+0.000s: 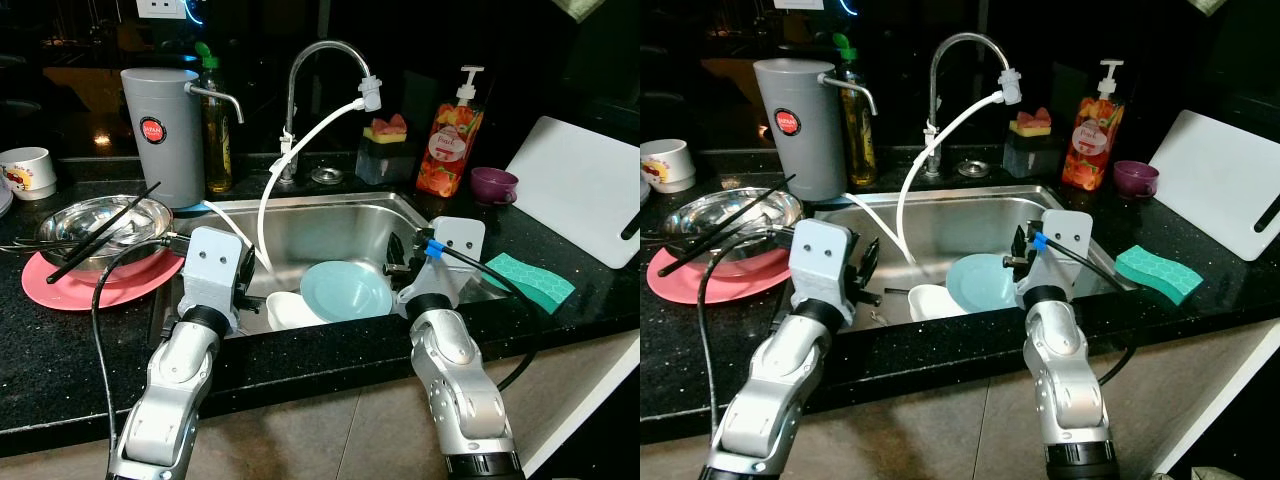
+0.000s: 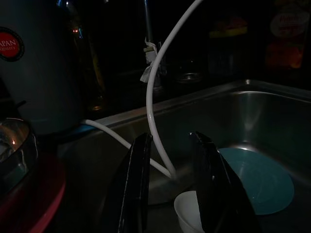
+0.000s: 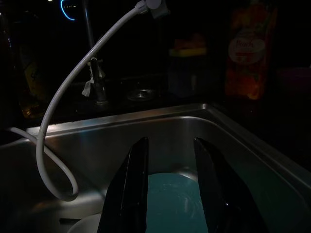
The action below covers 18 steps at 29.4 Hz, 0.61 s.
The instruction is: Kitchen organization
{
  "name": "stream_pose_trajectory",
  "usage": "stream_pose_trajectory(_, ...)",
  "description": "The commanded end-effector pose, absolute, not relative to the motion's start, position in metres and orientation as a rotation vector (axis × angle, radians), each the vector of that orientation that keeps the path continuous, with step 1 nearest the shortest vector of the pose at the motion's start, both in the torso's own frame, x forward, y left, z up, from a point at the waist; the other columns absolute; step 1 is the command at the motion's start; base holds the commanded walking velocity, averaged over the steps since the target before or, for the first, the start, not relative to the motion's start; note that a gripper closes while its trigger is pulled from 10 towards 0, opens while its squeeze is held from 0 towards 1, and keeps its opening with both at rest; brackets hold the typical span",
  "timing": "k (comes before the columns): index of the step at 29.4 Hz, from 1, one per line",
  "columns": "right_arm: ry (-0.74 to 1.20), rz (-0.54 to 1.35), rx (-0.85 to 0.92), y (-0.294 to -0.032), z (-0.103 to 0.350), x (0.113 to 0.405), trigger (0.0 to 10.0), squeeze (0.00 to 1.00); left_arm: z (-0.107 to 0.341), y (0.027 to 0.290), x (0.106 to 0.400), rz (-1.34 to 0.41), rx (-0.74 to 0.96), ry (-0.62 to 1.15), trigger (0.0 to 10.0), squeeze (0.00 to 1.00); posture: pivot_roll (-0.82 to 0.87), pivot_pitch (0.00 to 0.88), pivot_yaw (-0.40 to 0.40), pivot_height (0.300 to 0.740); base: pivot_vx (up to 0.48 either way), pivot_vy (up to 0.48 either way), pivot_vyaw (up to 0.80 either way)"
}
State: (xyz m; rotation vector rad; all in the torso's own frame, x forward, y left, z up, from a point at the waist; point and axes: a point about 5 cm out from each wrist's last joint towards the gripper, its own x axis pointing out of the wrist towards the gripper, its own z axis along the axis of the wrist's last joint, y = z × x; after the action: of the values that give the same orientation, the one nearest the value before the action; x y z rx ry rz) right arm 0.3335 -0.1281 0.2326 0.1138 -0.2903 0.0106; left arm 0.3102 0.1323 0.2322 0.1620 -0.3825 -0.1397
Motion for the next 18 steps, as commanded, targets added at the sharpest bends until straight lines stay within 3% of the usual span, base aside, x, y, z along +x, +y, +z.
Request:
stream_pose_trajectory(1, -0.294, 0.006, 0.114, -0.1298, 0.2317, 0.3337, 10.0, 0.00, 0.2315, 0.1301, 0.3096, -0.149, 0.161, -0.387, 10.0, 0.00, 0.14, 0.060, -0.066, 0.740, 0.000, 0.000, 0.00)
stream_pose_trajectory(18, -0.295, 0.008, 0.127, -0.1263, 0.2315, 0.3345, 10.0, 0.00, 0.2324, 0.1335, 0.3112, -0.142, 0.170, -0.389, 10.0, 0.00, 0.14, 0.057, -0.058, 0.740, 0.000, 0.000, 0.00)
